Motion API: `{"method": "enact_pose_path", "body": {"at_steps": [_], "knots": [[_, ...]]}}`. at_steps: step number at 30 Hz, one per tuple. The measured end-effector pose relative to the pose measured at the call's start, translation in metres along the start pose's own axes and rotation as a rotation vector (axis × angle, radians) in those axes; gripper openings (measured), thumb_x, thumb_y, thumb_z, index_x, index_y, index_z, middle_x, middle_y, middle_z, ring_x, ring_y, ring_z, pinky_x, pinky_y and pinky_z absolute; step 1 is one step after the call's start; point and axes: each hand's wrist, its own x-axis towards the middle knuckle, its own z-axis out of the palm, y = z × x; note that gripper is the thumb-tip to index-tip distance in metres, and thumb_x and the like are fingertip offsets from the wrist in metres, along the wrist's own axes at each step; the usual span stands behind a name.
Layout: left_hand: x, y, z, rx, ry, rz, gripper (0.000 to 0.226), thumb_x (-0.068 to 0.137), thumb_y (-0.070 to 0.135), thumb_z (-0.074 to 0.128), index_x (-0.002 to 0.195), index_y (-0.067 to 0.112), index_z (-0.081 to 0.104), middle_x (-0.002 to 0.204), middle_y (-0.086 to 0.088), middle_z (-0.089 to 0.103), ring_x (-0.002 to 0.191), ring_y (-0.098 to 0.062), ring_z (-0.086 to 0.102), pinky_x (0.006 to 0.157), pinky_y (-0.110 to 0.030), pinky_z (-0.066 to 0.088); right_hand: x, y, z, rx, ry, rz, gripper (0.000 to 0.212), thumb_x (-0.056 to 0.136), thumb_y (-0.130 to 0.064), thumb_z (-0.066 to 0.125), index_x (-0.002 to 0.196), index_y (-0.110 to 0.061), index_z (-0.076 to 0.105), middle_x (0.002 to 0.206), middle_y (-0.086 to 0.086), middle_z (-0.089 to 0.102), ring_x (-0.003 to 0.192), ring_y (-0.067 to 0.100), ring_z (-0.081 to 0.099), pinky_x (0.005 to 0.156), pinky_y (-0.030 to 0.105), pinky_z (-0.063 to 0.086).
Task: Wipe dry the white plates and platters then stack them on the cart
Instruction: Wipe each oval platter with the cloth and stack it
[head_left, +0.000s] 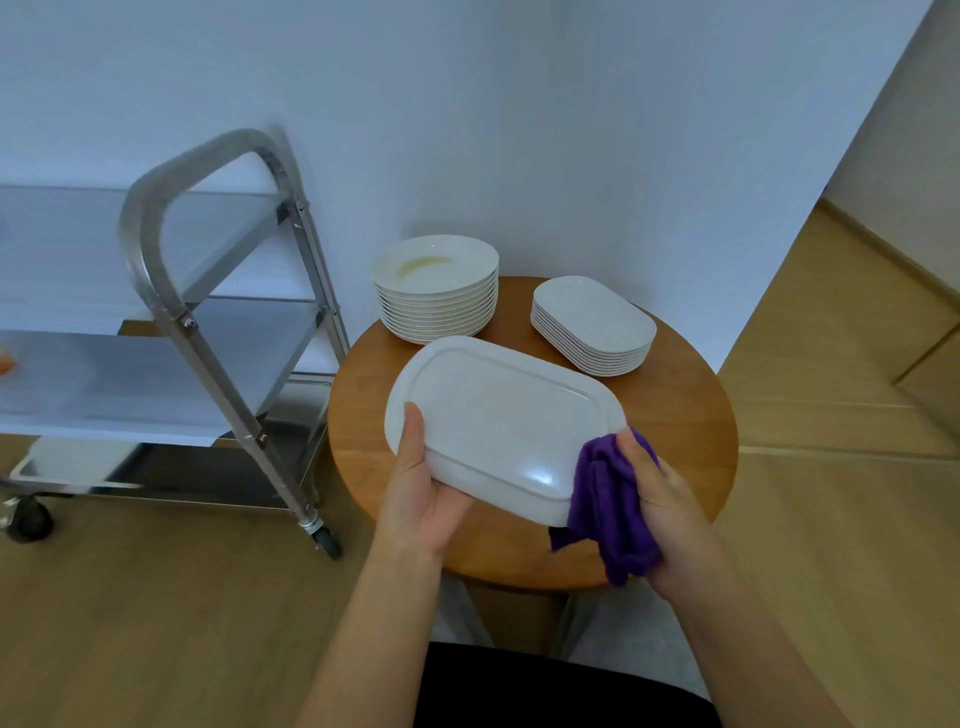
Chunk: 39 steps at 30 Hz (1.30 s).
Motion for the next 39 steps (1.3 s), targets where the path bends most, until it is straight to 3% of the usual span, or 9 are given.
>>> {"method": "enact_pose_path", "body": {"at_steps": [3,5,9,13,18,24,30,36,39], "knots": [[0.000,0.001,0.004,0.074,0.024,0.026,0.052,0.083,0.052,0.050,0.122,0.019,0.059,0.118,-0.011,0.066,0.108,-0.031,0.063,0.081,-0.051,0.055,0.004,0.003,0.003,-0.161,0.158,-0.151,0.027,0.085,-0.045,0.057,0.110,-0.037,0.055,0.108,-0.003,0.064,0.095,0.017,0.062,0.064,0.024,0.051],[-0.001,0.003,0.006,0.105,0.038,0.060,0.055,0.087,0.058,0.039,0.123,0.021,0.059,0.119,-0.010,0.066,0.109,-0.030,0.063,0.084,-0.049,0.054,0.007,0.004,0.007,-0.278,0.194,-0.265,0.039,0.093,-0.041,0.049,0.131,-0.035,0.045,0.124,-0.004,0.057,0.102,0.012,0.057,0.073,0.023,0.050],[-0.009,0.002,0.018,0.271,0.051,0.082,0.057,0.081,0.060,0.041,0.120,0.022,0.059,0.113,-0.007,0.069,0.103,-0.026,0.066,0.079,-0.042,0.057,0.010,-0.001,0.014,-0.719,0.237,-0.489,0.049,0.097,-0.035,0.045,0.144,-0.028,0.033,0.145,-0.003,0.040,0.130,0.018,0.041,0.104,0.035,0.039],[-0.021,-0.029,0.027,0.513,0.034,-0.026,0.050,0.076,0.058,0.043,0.091,0.022,0.074,0.096,-0.006,0.074,0.087,-0.020,0.071,0.063,-0.029,0.058,0.002,-0.001,0.048,-0.866,0.197,-0.734,0.046,0.097,-0.028,0.047,0.142,-0.019,0.039,0.144,0.001,0.043,0.132,0.019,0.039,0.107,0.041,0.038],[-0.022,-0.028,0.029,0.492,0.017,-0.005,0.061,0.078,0.060,0.041,0.119,0.019,0.059,0.109,-0.010,0.070,0.102,-0.024,0.067,0.087,-0.039,0.054,-0.009,-0.009,0.081,-0.985,-0.004,-0.911,0.048,0.093,-0.029,0.040,0.139,-0.014,0.044,0.147,0.002,0.041,0.139,0.016,0.029,0.116,0.036,0.023],[-0.012,-0.004,0.033,0.410,0.082,0.088,0.059,0.071,0.066,0.048,0.109,0.022,0.063,0.099,-0.008,0.073,0.090,-0.024,0.070,0.068,-0.035,0.059,-0.020,0.013,0.074,-0.956,-0.240,-0.990,0.042,0.092,-0.023,0.052,0.133,-0.014,0.052,0.139,-0.005,0.047,0.133,0.006,0.035,0.113,0.025,0.026],[-0.015,0.001,0.037,0.415,0.000,0.149,0.072,0.072,0.062,0.045,0.130,0.020,0.051,0.121,-0.009,0.065,0.112,-0.027,0.061,0.094,-0.046,0.049,-0.017,0.037,0.029,-0.985,0.024,-0.895,0.046,0.093,-0.035,0.044,0.136,-0.035,0.027,0.146,-0.018,0.023,0.139,-0.001,0.014,0.112,0.022,0.011],[-0.017,-0.019,0.039,0.498,0.020,0.186,0.057,0.071,0.063,0.042,0.109,0.026,0.060,0.106,-0.002,0.072,0.097,-0.018,0.068,0.084,-0.037,0.055,-0.008,0.023,0.035,-0.796,0.294,-0.592,0.052,0.101,-0.035,0.035,0.149,-0.027,0.017,0.156,-0.010,0.017,0.144,0.015,0.009,0.116,0.031,0.010],[-0.024,-0.035,0.039,0.642,0.080,0.103,0.052,0.067,0.064,0.041,0.096,0.028,0.064,0.094,-0.001,0.074,0.089,-0.017,0.070,0.082,-0.038,0.055,-0.003,0.003,0.053,-0.732,0.240,-0.556,0.057,0.100,-0.038,0.036,0.150,-0.028,0.013,0.157,-0.005,0.016,0.144,0.018,0.011,0.117,0.046,0.017]]}}
